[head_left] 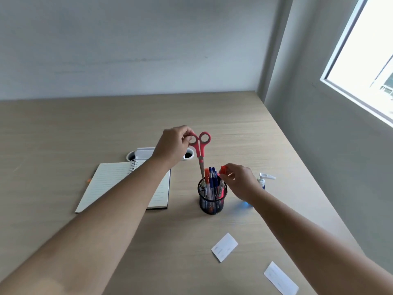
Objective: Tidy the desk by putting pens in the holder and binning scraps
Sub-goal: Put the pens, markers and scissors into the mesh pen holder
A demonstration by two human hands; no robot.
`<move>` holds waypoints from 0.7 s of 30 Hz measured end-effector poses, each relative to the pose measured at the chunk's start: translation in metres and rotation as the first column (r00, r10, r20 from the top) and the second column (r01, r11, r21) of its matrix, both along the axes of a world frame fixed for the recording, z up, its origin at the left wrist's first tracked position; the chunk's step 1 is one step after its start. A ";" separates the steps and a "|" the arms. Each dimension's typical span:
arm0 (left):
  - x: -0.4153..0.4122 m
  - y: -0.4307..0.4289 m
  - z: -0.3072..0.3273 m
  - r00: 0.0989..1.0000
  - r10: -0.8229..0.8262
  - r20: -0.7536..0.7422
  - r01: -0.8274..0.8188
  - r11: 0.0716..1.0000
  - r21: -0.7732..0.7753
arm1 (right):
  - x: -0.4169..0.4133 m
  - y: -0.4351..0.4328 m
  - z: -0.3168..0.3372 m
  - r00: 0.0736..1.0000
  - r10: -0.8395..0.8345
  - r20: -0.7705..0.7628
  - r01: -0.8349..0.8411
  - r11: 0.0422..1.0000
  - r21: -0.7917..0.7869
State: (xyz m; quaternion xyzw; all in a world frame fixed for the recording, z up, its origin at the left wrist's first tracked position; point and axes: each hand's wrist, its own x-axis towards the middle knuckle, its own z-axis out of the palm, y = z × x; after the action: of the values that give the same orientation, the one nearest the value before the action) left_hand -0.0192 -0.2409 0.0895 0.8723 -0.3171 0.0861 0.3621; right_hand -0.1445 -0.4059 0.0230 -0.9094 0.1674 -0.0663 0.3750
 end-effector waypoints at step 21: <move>-0.011 -0.003 -0.060 0.962 -0.018 -0.274 0.030 0.999 0.041 | 0.000 0.007 -0.021 0.999 -0.042 0.005 0.042 0.998 0.035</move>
State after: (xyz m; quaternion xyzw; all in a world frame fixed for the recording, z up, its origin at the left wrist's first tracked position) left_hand -0.0305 -0.2441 0.0291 0.8797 -0.2766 -0.0465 0.3839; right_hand -0.1449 -0.3988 0.0023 -0.8987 0.1867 -0.0738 0.3900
